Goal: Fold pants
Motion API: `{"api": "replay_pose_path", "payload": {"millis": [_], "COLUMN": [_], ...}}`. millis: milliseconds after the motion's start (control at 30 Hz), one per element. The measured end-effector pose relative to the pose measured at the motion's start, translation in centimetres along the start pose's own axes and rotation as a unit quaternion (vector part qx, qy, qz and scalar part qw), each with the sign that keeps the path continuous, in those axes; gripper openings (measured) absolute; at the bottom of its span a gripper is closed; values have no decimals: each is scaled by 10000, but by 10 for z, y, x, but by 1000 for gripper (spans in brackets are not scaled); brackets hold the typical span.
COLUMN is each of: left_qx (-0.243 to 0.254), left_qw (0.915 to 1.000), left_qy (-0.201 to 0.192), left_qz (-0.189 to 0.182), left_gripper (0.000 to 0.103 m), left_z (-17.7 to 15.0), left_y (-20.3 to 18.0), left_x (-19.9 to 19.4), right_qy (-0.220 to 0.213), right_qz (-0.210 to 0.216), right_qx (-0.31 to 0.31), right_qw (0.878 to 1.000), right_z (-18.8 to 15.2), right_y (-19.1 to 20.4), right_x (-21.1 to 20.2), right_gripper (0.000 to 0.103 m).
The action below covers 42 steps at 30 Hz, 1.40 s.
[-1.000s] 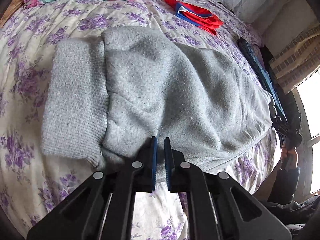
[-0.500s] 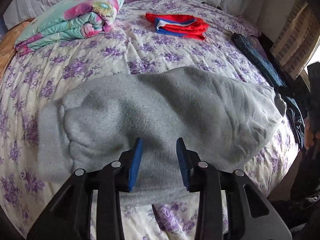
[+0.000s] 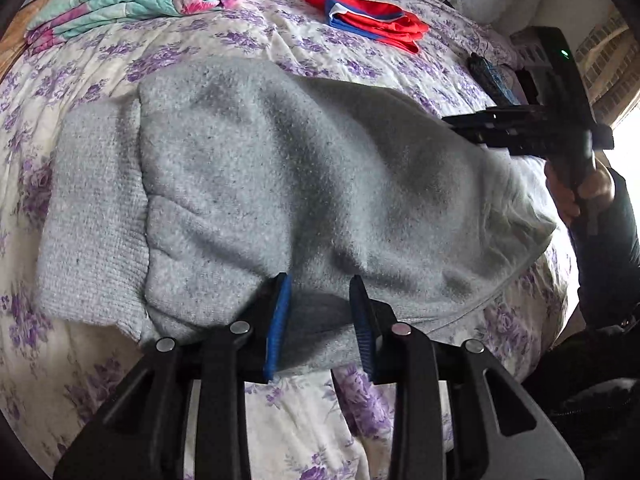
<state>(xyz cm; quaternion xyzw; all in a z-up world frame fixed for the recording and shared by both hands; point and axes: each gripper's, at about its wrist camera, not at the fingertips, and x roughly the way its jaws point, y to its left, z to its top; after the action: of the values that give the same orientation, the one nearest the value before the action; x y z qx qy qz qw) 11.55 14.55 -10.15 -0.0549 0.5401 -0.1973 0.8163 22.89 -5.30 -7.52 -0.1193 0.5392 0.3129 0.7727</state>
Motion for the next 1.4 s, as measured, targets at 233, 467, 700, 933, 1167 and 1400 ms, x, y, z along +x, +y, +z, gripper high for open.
{"api": "replay_pose_path", "payload": {"millis": [233,467,700,933,1167,1400], "left_qx": [138,99,124,176,159,209], "left_qw": [9999,9999,9999,9998,9998,9997], "left_qy": [-19,-103,-60,-115,-112,-124], "left_qz": [15,-40,26,-44,-27,-51], "left_gripper": [30,30,30,30,30,30], "left_z": [3,-1,-1,0,1,1], "left_y": [-1,2,0,2,2,2], "left_x": [4,1,1,3,3,2], "right_qy": [-235,539,1582,1522,1060,-77], "right_qz": [-75,1301,1764,2057,2695,1629], "right_qx": [-339,161,-325,-297,855,963], "right_qw": [9991,9899,9710,9662,9533,9819], "right_z": [7,37,42,23,44,53], "right_y": [13,-18,-14,-32,-59,-56], "right_x": [3,35,44,27,66,16], "right_gripper": [49,58,62,63,55,5]}}
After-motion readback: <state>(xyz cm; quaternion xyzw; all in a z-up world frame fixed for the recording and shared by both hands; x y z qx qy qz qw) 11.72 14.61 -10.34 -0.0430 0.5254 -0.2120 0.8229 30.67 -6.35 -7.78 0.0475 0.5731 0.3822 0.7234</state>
